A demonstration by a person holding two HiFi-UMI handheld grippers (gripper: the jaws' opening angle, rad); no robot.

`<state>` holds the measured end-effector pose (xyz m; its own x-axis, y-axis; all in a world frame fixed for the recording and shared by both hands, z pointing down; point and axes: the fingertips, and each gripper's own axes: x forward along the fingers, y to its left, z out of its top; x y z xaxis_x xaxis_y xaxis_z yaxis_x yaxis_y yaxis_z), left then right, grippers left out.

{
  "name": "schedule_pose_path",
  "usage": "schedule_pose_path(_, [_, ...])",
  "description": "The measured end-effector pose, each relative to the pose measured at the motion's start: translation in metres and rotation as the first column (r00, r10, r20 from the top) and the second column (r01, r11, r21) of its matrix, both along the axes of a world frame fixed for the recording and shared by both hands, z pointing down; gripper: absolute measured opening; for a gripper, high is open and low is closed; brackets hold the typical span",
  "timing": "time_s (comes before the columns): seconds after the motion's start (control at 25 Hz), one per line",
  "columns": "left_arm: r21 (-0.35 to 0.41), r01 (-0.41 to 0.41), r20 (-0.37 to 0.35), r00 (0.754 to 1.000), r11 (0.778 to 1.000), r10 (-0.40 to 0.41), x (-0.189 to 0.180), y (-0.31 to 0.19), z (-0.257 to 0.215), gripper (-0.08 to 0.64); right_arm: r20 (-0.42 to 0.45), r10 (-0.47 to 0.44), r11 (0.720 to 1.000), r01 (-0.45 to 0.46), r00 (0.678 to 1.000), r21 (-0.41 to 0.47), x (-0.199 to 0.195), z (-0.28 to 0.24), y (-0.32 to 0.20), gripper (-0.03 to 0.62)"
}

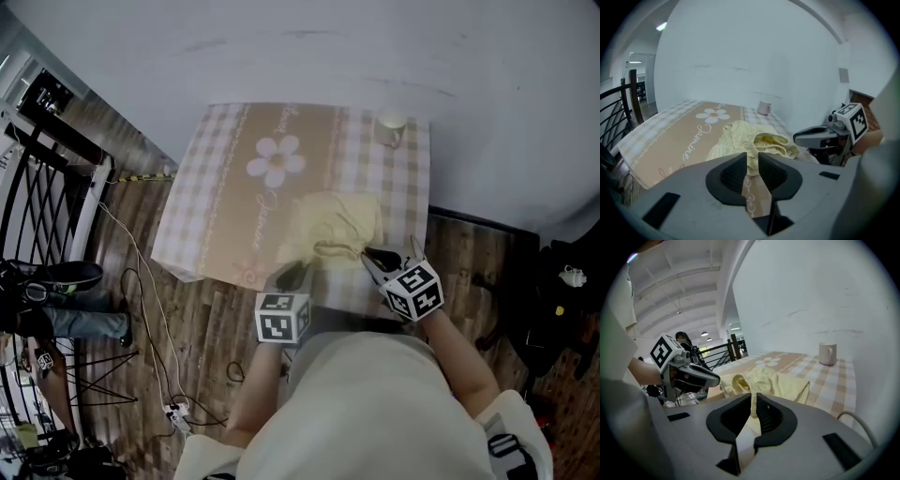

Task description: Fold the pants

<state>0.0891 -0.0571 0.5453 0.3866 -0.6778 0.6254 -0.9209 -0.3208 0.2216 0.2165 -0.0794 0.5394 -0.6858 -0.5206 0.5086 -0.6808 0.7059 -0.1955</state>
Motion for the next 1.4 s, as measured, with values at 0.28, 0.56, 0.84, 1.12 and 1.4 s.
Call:
schedule_pose_path(0.28, [0.066, 0.034, -0.018, 0.999, 0.997, -0.032, 0.013, 0.012, -0.016, 0.037, 0.059, 0.074, 0.997, -0.072, 0.996, -0.03, 0.003, -0.013, 0.021, 0.018])
schedule_pose_path(0.56, [0.099, 0.032, -0.064, 0.998, 0.995, -0.026, 0.028, 0.019, -0.031, 0.025, 0.131, 0.13, 0.991, -0.133, 0.983, 0.01, 0.015, -0.035, 0.029, 0.009])
schedule_pose_path(0.84, [0.106, 0.015, -0.083, 0.996, 0.994, -0.007, 0.035, 0.023, -0.033, 0.021, 0.117, 0.139, 0.987, -0.147, 0.983, 0.06, 0.021, -0.041, 0.033, 0.004])
schedule_pose_path(1.12, [0.113, 0.018, -0.087, 0.996, 0.993, -0.008, 0.033, 0.021, -0.037, 0.021, 0.094, 0.096, 0.99, -0.105, 0.991, 0.095, 0.013, -0.044, 0.035, 0.0])
schedule_pose_path(1.4, [0.109, 0.022, -0.085, 0.996, 0.994, -0.013, 0.03, 0.024, -0.036, 0.021, 0.09, 0.086, 0.988, -0.096, 0.992, 0.122, 0.009, -0.047, 0.035, 0.0])
